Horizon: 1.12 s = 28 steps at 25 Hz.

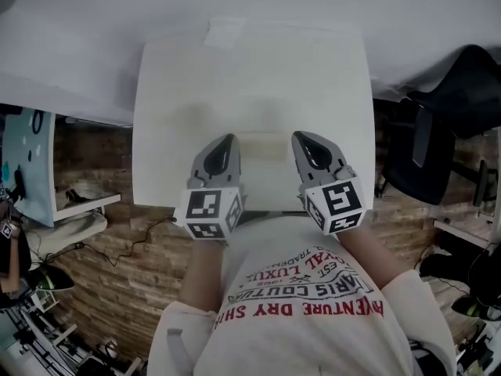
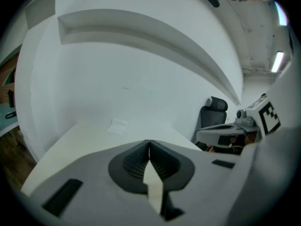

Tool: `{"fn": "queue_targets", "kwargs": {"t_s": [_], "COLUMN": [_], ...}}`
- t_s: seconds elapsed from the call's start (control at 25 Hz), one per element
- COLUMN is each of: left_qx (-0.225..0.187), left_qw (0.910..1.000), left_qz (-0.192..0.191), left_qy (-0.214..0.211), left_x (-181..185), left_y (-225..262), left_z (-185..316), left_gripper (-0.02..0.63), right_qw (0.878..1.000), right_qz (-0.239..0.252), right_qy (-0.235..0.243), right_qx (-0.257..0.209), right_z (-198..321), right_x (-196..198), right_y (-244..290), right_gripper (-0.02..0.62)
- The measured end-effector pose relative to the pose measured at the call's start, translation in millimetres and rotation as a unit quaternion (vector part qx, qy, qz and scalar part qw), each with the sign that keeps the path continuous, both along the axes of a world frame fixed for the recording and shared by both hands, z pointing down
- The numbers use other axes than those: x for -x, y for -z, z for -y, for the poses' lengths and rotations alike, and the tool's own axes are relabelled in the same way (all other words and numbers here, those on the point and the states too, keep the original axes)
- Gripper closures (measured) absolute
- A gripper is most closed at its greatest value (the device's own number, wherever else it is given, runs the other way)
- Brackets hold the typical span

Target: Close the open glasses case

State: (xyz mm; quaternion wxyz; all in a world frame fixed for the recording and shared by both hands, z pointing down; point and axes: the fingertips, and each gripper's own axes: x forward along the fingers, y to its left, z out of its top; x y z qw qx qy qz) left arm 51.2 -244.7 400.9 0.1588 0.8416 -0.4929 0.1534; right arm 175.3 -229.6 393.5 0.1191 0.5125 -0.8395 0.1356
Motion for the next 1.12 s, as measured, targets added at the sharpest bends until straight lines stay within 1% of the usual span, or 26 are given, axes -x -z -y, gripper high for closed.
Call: {"fn": "queue_targets", "kwargs": {"t_s": [0.16,0.32,0.44,0.56,0.72,0.88,1.12], "left_qx": [-0.036,-0.077,-0.095,-0.099,-0.102,-0.112,-0.103], "left_qw": [0.9989,0.9952,0.9928,0.9914,0.99,0.9881,0.9891], "left_qz": [-0.009,-0.022,-0.029,-0.041,-0.053,-0.054,-0.057], "left_qy": [-0.029,-0.055,-0.067,-0.075,-0.082,-0.091,-0.089], "left_x": [5.9,8.2,10.5,11.9,13.2,12.5,18.4], "left_y": [33.3,64.3,75.7,79.5,83.7,87.8,81.0], "left_z": [0.4,-3.4,-8.9,-14.2,-23.4,-29.7,-34.5], "left_gripper": [0.598,0.598,0.598,0.598,0.598,0.598,0.598], "right_qw": [0.999,0.996,0.994,0.992,0.991,0.99,0.991], "right_qz": [0.006,0.009,0.008,0.007,0.023,0.013,-0.002], "right_qy": [-0.033,-0.065,-0.083,-0.096,-0.11,-0.123,-0.111], "right_qx": [-0.036,-0.063,-0.078,-0.082,-0.07,-0.069,-0.073], "right_z": [-6.3,-11.2,-16.9,-21.5,-30.3,-37.4,-44.7], "right_x": [7.5,9.2,10.3,11.1,12.9,13.0,24.4], "right_y": [27.3,45.7,55.2,59.6,56.0,52.6,54.8], "right_gripper": [0.583,0.583,0.583,0.584,0.583,0.583,0.583]}}
